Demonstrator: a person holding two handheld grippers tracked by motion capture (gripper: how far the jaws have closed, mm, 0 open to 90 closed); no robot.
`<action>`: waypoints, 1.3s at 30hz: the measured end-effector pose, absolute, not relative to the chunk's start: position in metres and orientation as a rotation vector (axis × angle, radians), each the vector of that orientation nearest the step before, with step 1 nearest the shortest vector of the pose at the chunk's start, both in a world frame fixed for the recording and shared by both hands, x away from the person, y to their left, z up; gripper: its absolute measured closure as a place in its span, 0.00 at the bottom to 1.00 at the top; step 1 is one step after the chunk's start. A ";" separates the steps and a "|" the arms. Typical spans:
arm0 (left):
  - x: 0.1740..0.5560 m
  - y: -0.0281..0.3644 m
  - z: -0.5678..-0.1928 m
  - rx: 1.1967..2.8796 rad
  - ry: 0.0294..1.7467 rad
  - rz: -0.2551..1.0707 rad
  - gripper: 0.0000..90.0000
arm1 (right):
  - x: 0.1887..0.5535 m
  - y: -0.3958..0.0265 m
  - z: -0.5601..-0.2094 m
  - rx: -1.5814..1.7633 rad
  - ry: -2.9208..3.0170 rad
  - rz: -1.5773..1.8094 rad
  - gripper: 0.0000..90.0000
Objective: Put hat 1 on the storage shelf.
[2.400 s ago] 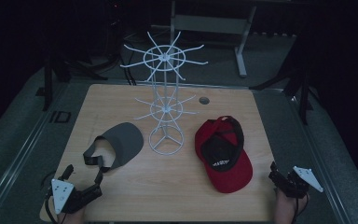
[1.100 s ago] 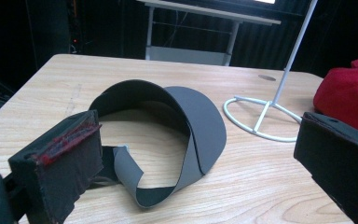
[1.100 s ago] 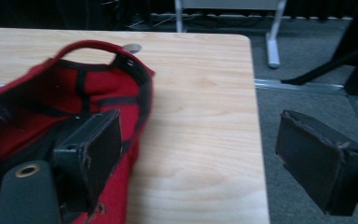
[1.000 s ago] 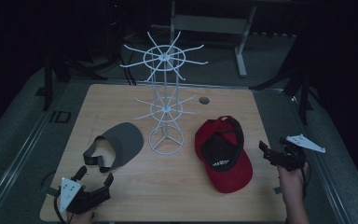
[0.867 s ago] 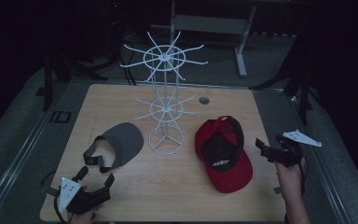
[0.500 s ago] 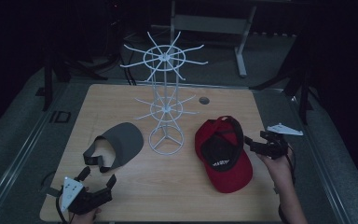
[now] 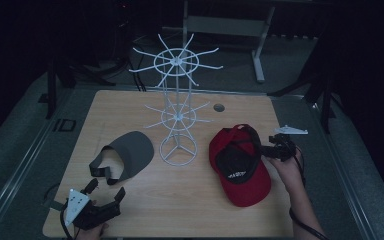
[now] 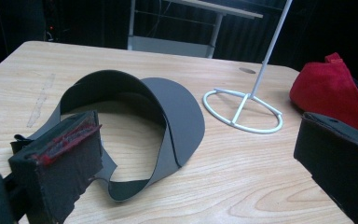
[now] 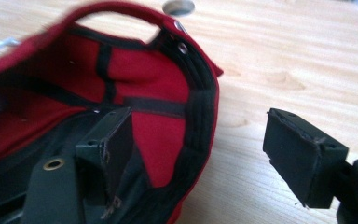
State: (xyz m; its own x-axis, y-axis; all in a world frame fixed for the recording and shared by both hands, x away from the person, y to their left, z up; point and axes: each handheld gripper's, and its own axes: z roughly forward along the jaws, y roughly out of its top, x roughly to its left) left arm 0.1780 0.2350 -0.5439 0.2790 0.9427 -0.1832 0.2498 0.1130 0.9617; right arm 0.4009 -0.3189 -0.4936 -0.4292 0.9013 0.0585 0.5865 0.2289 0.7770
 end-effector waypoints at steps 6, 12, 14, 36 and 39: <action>0.179 0.234 -0.545 1.396 1.209 0.745 0.02 | 0.409 -0.307 -0.511 1.378 2.176 0.991 0.25; 0.179 0.235 -0.545 1.398 1.210 0.742 0.02 | 0.413 -0.295 -0.522 1.339 2.244 0.887 0.30; 0.180 0.235 -0.545 1.397 1.213 0.742 0.02 | 0.414 -0.290 -0.526 1.306 2.279 0.830 0.36; 0.181 0.236 -0.546 1.394 1.223 0.726 0.02 | 0.400 -0.276 -0.528 1.194 2.330 0.796 0.97; 0.181 0.235 -0.546 1.397 1.223 0.725 0.02 | 0.396 -0.278 -0.519 1.194 2.311 0.854 0.97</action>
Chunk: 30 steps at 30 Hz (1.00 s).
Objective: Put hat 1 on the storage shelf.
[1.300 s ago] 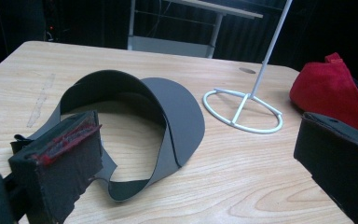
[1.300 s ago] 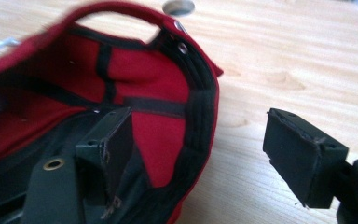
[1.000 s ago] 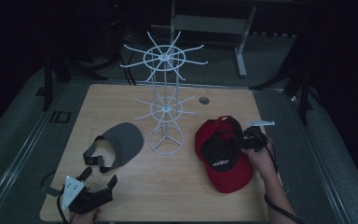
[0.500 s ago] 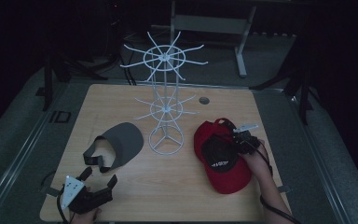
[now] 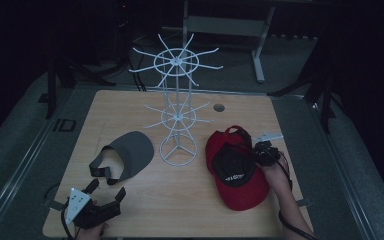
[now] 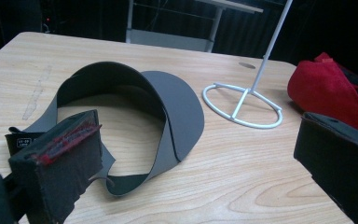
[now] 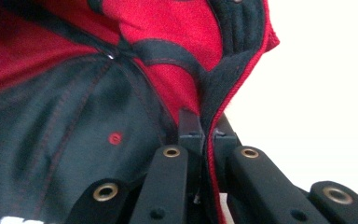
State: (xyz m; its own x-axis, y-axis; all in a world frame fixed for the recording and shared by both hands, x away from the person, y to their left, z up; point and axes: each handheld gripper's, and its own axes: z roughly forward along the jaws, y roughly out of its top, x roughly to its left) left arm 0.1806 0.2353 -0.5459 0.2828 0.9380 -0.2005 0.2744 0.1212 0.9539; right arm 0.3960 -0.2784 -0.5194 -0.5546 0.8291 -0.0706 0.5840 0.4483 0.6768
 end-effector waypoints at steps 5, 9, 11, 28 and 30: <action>0.180 0.235 -0.546 1.396 1.224 0.731 0.02 | 0.388 -0.284 -0.505 1.230 2.256 0.951 0.97; 0.181 0.235 -0.546 1.394 1.222 0.739 0.02 | 0.383 -0.290 -0.495 1.249 2.209 1.011 0.97; 0.181 0.235 -0.546 1.395 1.223 0.737 0.02 | 0.381 -0.293 -0.489 1.255 2.187 1.031 0.97; 0.180 0.223 -0.540 1.448 1.177 0.800 0.02 | 0.352 -0.311 -0.428 1.232 2.010 1.211 0.97; 0.181 0.220 -0.537 1.459 1.169 0.803 0.02 | 0.348 -0.313 -0.420 1.223 1.988 1.237 0.97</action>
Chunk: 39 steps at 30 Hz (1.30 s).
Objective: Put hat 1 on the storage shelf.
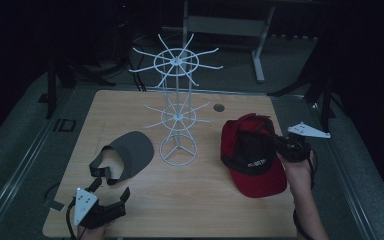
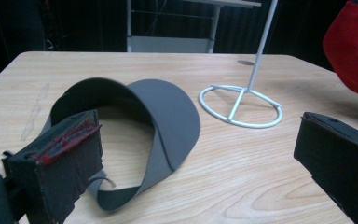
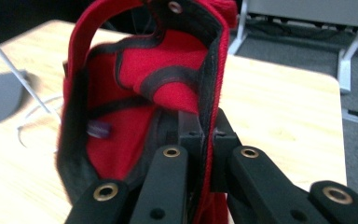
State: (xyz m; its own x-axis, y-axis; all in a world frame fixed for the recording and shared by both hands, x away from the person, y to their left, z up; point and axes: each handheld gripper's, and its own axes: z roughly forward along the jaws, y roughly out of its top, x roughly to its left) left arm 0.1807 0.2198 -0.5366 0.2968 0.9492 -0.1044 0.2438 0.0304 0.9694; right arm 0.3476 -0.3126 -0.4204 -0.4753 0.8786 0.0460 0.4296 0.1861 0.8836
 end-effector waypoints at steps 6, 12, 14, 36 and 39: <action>0.186 0.210 -0.522 1.446 1.159 0.663 0.02 | 0.336 -0.318 -0.403 1.210 1.944 1.261 0.97; 0.189 0.192 -0.508 1.528 1.048 0.599 0.02 | 0.327 -0.328 -0.394 1.231 1.903 1.304 0.97; 0.192 0.186 -0.503 1.537 1.031 0.595 0.02 | 0.324 -0.330 -0.392 1.235 1.901 1.330 0.97; 0.221 0.102 -0.462 1.629 0.833 0.543 0.02 | 0.302 -0.337 -0.378 1.209 1.881 1.464 0.97; 0.223 0.089 -0.460 1.644 0.819 0.531 0.02 | 0.297 -0.337 -0.375 1.202 1.879 1.474 0.97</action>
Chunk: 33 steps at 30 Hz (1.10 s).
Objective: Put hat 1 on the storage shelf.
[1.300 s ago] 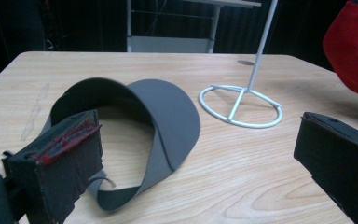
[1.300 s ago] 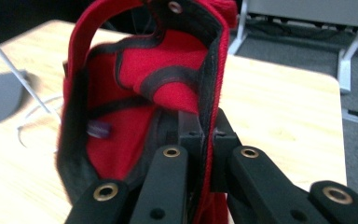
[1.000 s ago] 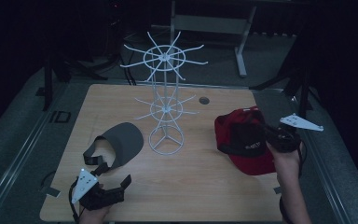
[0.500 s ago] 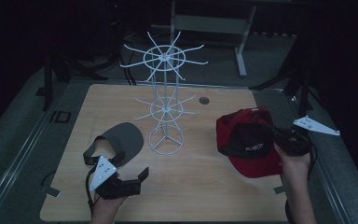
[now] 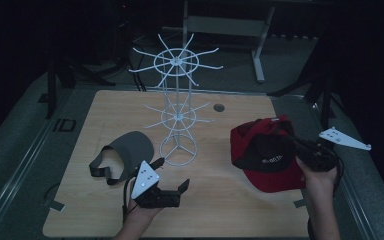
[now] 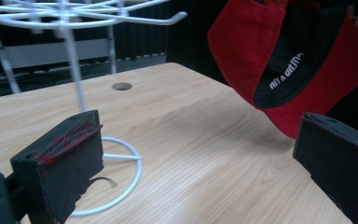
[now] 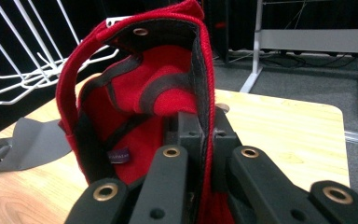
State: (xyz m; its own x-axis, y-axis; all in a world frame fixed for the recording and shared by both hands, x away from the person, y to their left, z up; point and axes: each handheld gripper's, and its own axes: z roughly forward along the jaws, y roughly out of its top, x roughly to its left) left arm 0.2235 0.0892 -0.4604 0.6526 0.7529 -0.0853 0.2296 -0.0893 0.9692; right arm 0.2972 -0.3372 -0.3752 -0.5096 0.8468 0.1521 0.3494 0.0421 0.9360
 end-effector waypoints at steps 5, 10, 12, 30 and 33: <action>0.229 0.069 -0.458 1.639 0.811 0.527 0.02 | 0.291 -0.337 -0.374 1.207 1.864 1.485 0.97; 0.233 0.047 -0.456 1.662 0.762 0.522 0.02 | 0.287 -0.338 -0.374 1.202 1.848 1.508 0.97; 0.236 0.038 -0.453 1.669 0.744 0.507 0.02 | 0.285 -0.337 -0.373 1.202 1.843 1.508 0.97; 0.267 -0.031 -0.429 1.749 0.673 0.517 0.06 | 0.264 -0.332 -0.368 1.153 1.839 1.535 0.97; 0.273 -0.039 -0.428 1.766 0.667 0.534 0.06 | 0.263 -0.332 -0.365 1.142 1.840 1.546 0.97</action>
State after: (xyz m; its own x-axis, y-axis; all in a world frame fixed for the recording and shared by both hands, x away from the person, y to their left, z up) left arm 0.2726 -0.0394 -0.4281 0.7379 0.6744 0.0244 0.1707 -0.2215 0.9601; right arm 0.2627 -0.3318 -0.3655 -0.5391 0.8287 0.1505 0.2914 0.0159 0.9565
